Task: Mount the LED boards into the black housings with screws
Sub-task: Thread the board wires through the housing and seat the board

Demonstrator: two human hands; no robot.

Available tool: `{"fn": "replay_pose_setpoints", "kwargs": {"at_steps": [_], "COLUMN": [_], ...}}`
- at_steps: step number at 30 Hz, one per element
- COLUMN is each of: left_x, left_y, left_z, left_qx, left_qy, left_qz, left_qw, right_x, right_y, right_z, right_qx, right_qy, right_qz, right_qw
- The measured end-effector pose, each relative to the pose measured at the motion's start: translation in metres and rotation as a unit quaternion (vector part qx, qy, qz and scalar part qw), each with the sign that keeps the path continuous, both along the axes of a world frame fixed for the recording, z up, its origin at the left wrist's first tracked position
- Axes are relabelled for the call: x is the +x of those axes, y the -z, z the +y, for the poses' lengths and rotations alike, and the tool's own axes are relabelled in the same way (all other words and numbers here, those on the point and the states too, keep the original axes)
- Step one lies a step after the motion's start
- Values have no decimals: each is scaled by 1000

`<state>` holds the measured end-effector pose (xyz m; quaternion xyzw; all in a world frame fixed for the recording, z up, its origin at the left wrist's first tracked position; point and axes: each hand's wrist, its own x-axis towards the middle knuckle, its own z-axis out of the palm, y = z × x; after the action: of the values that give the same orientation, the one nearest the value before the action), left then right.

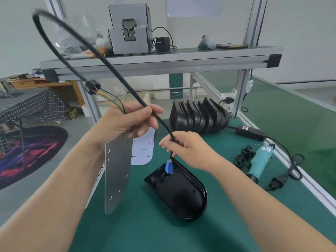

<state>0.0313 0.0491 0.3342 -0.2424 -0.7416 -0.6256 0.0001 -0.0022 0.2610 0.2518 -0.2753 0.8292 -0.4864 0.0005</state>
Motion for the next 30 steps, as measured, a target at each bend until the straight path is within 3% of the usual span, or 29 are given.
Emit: {"fn": "replay_pose_setpoints", "kwargs": {"at_steps": [4,7,11,16,22,30], "left_x": [-23,-36,-40,-40,-41,-42], "left_y": [39,73,102,126,136,108], "left_z": [-6,-3,11,21,12,20], "left_qx": [-66,-232,-454,-560,-399,-334], "left_qy": [-105,-180,-149,-99,-118,-151], "left_qz": [-154,-207,-224,-226,-252,-117], "left_qw": [980,933,849,791,874,923], "right_x": [-9,-13,-11,-7,-8,-16], "right_y": [13,27,47,61,54,23], "right_z": [5,3,-2,-5,2,10], "right_qx": [2,25,66,123,149,156], "right_qy": [54,77,78,53,23,-11], "right_qz": [10,17,15,70,88,154], "right_qw": [999,997,995,988,985,976]}}
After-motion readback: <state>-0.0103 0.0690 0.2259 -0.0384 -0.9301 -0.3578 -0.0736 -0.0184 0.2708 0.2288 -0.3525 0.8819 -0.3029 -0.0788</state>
